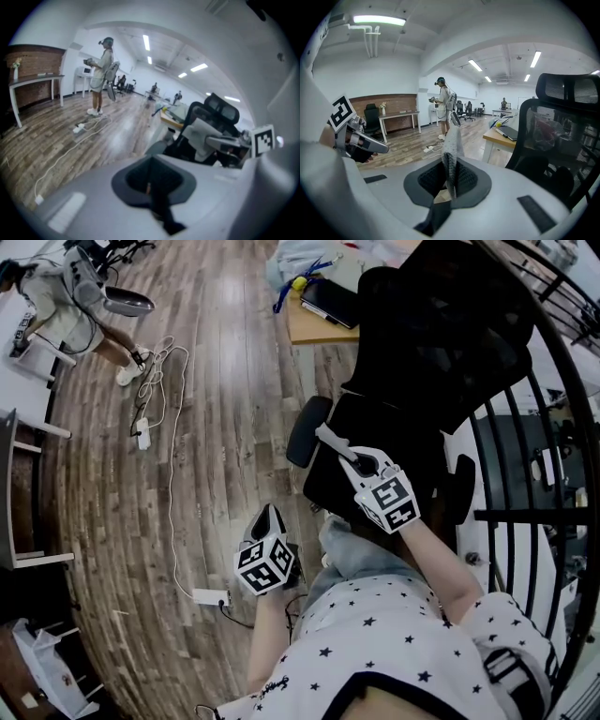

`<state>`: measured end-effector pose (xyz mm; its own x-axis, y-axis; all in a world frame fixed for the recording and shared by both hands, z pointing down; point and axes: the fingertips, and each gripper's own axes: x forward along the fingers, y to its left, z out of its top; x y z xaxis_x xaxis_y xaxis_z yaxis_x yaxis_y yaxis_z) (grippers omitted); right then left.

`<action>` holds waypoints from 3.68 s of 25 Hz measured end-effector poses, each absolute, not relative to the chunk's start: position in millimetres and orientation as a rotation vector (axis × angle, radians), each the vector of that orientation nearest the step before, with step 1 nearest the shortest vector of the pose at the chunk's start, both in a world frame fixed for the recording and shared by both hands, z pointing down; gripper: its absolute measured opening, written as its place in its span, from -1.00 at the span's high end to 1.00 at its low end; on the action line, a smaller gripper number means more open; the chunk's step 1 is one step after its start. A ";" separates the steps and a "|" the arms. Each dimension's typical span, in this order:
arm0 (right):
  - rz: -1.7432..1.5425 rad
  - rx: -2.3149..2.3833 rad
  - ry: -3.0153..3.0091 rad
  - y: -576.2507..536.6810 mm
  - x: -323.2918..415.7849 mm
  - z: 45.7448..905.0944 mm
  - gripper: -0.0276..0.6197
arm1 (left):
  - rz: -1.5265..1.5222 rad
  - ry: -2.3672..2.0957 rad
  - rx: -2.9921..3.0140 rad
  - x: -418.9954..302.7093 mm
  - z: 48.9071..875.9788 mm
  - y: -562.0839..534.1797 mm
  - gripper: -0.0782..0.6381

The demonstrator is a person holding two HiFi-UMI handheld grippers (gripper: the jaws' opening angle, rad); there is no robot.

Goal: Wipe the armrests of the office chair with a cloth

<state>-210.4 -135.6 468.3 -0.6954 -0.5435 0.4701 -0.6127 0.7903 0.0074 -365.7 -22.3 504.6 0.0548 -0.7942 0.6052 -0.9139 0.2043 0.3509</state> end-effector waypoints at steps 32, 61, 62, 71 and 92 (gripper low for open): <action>0.240 0.777 -2.336 -339.5 -229.4 592.8 0.83 | 0.336 -1.656 1.530 -368.5 555.3 -159.5 0.76; 0.326 0.688 -2.170 -353.8 -239.9 688.8 0.83 | 0.361 -1.643 1.462 -361.6 579.7 -173.7 0.76; 0.329 0.688 -2.167 -353.4 -240.3 689.0 0.83 | 0.359 -1.645 1.463 -361.6 578.9 -173.6 0.76; 0.338 0.683 -2.164 -333.5 -243.5 688.2 0.83 | 0.361 -1.646 1.470 -360.3 573.3 -163.7 0.76; 0.378 0.685 -2.159 -281.4 -253.2 684.9 0.83 | 0.386 -1.594 1.536 -361.2 567.0 -129.8 0.76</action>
